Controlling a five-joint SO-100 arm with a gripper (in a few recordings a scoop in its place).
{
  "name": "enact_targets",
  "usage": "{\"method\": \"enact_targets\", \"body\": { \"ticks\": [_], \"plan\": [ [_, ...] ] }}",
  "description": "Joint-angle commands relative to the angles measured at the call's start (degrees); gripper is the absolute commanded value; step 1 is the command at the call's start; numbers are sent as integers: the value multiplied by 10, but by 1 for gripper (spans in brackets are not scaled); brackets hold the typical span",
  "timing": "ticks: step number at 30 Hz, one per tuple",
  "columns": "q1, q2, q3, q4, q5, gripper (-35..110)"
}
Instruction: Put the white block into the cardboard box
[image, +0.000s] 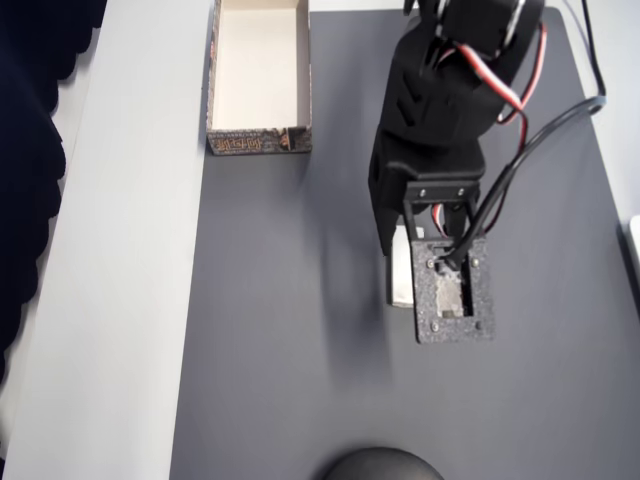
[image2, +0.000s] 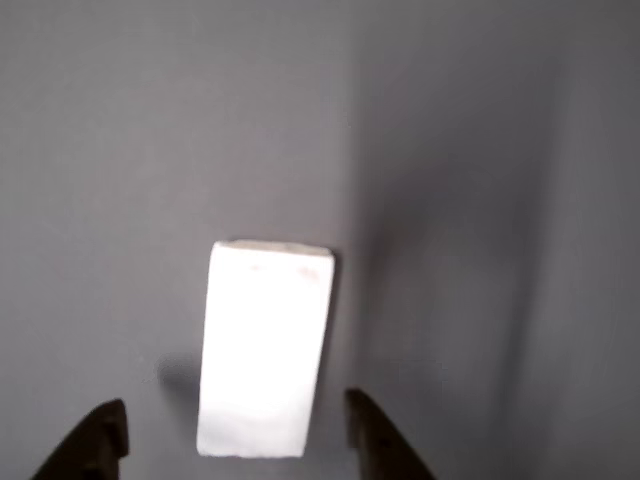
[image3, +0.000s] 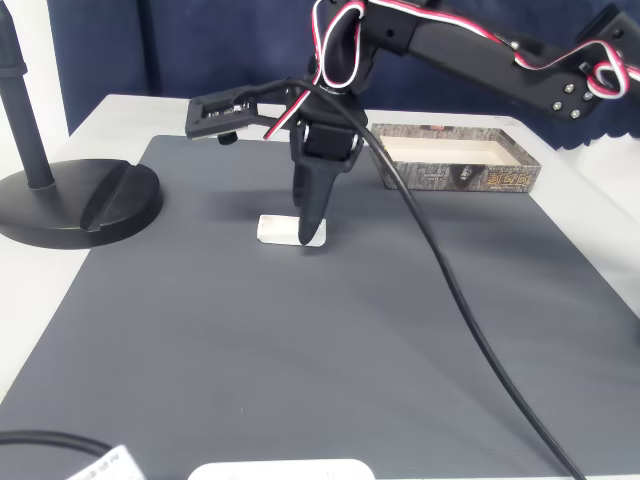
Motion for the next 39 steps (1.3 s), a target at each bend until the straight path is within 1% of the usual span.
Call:
{"method": "enact_targets", "body": {
  "ticks": [1,39],
  "plan": [
    [-2,4,-45,-19,-7,31],
    [-5,-46,-89,-24,-7,28]
  ]
}}
